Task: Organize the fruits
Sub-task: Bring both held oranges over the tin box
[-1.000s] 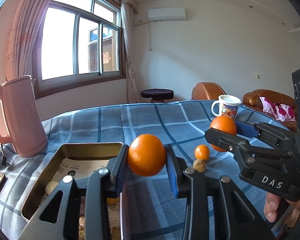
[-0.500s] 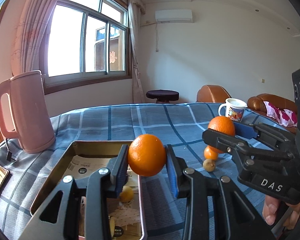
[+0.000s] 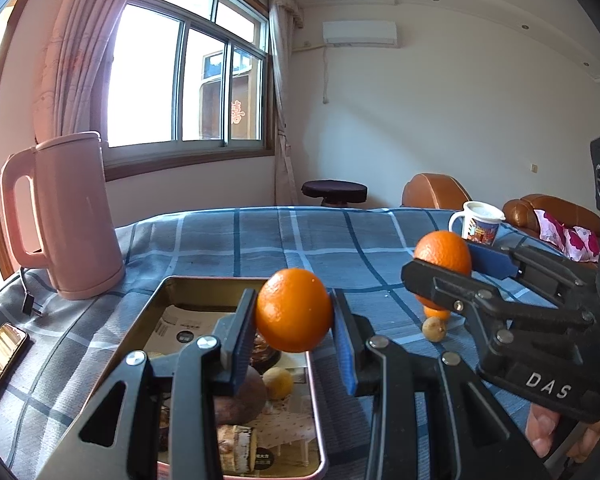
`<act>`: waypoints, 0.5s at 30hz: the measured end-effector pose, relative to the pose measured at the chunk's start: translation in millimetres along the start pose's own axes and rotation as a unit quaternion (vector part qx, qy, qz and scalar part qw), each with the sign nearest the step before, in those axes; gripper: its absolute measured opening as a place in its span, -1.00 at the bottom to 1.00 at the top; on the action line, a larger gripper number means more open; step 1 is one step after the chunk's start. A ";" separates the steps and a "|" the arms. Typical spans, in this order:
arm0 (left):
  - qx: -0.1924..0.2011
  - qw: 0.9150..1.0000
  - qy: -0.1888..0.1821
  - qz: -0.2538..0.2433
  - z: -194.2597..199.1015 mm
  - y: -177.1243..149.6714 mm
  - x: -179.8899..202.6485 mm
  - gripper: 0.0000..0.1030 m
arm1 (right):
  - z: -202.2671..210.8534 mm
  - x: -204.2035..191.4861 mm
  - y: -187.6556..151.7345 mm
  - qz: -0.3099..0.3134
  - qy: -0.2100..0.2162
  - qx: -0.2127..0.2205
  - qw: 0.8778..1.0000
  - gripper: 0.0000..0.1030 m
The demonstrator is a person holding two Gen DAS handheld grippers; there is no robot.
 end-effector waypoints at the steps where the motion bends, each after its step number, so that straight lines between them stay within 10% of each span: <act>1: 0.000 1.000 0.001 0.001 0.6 -0.5 -1.6 -0.27 | -0.3 -1.4 -0.1 0.000 0.001 0.000 1.000 -0.04; 15: -0.002 1.000 0.016 0.015 7.2 -6.3 -24.3 -0.27 | -8.0 -22.7 -0.2 0.014 0.014 -0.006 1.000 -0.04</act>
Point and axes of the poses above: each gripper's, at about its wrist camera, not at the fingertips, and z roughly against the way its jaws point, x to its right, y to its top, the point moved 9 cm from there along -z, roughly the way its jaws point, and after that the axes turned 13 degrees about -z, right-handed, at the moved point
